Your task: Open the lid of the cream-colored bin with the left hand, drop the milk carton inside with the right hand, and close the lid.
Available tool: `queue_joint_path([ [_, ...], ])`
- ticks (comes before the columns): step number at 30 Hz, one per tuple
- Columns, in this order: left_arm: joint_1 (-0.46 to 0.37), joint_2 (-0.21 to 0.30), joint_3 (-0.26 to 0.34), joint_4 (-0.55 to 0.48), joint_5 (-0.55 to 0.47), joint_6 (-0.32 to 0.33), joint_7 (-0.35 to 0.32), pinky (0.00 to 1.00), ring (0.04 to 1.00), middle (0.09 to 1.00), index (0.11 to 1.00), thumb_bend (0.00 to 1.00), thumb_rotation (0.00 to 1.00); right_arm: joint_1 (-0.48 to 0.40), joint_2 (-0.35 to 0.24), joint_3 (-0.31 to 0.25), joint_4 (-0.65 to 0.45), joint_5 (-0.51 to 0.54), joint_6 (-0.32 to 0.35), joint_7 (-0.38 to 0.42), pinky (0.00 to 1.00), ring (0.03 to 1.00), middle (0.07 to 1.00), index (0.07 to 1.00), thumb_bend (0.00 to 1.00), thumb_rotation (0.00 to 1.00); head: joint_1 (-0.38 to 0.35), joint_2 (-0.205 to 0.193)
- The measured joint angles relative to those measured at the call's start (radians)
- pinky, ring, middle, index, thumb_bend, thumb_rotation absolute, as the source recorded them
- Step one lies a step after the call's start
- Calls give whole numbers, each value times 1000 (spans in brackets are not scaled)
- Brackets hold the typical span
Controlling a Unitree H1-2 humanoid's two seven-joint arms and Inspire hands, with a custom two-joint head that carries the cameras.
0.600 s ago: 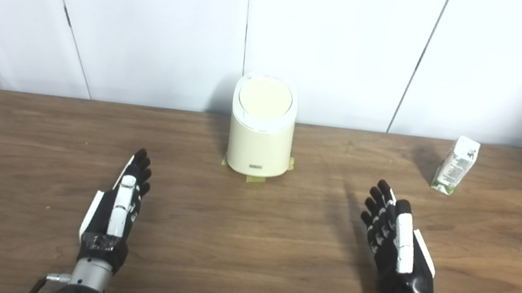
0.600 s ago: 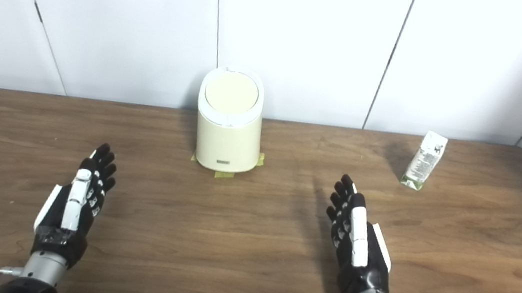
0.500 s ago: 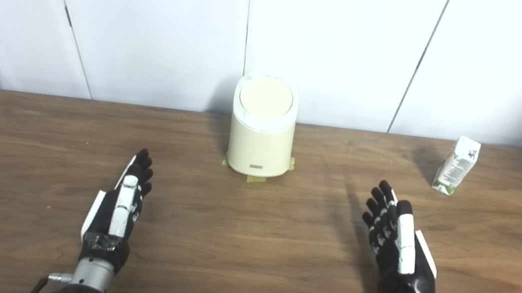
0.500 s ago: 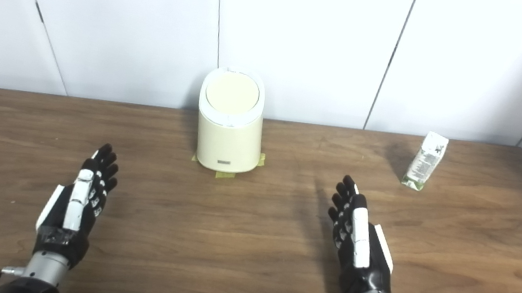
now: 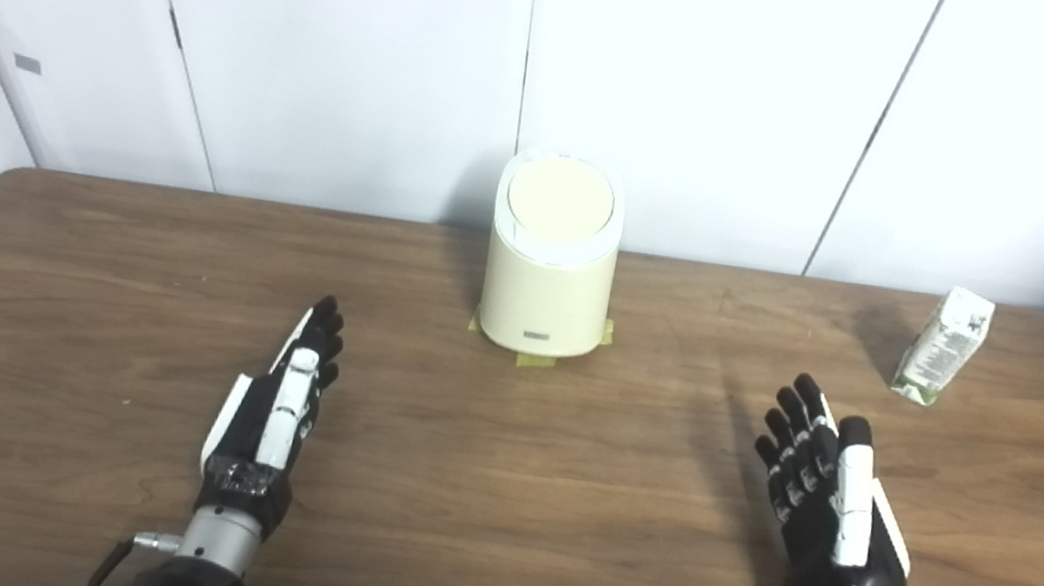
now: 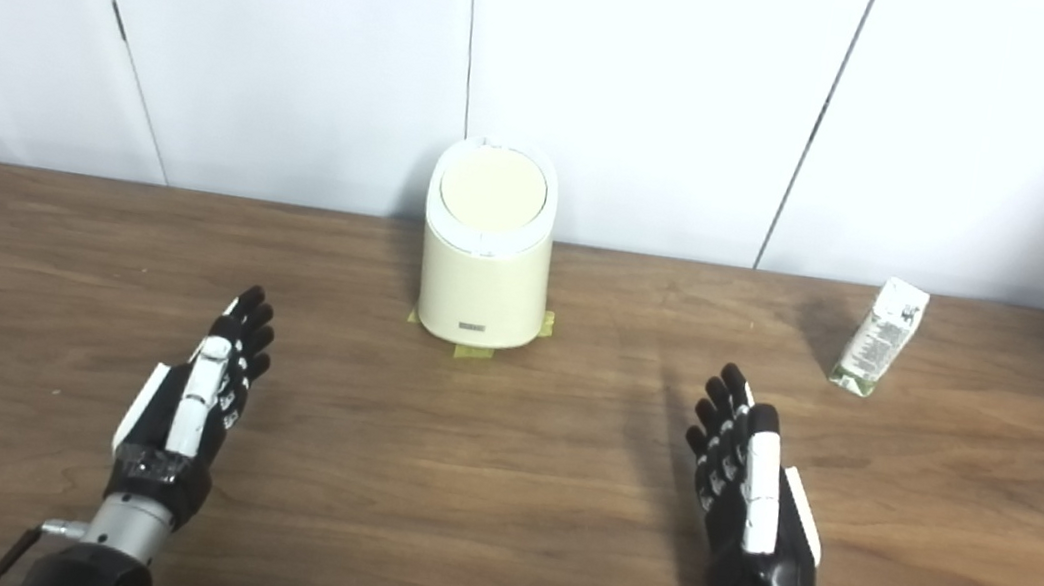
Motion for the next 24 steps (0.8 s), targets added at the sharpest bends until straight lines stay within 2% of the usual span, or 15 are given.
queue_joint_path([
  [8,1,2,12,1,-4,0,-3,1000,1000,997,1000,493,969,0,5,2,0,-1,0,-1,1000,1000,1000,1000,539,967,-18,-3],
  [11,1,2,13,4,-5,0,-4,1000,999,995,1000,494,867,0,7,3,1,-4,-1,-1,1000,1000,1000,1000,550,966,-21,-8],
  [13,1,4,11,7,1,0,-4,1000,1000,994,1000,519,821,0,7,3,5,-8,-2,-1,1000,1000,1000,1000,552,966,-31,-11],
  [17,-8,20,-5,6,46,6,-1,982,974,978,1000,609,817,0,11,3,14,-25,-2,-13,1000,1000,1000,1000,562,972,-47,-14],
  [19,-23,32,-17,-1,92,25,5,940,952,963,1000,638,814,0,13,3,14,-27,-3,-14,1000,1000,1000,1000,563,975,-54,-12],
  [21,-50,47,-27,-22,148,65,10,923,946,946,998,713,766,0,15,3,14,-30,-4,-15,1000,1000,1000,1000,570,973,-60,-9],
  [24,-132,62,-33,-80,216,177,15,885,933,940,993,799,657,0,17,4,14,-36,-4,-17,1000,1000,1000,1000,568,976,-60,-9],
])
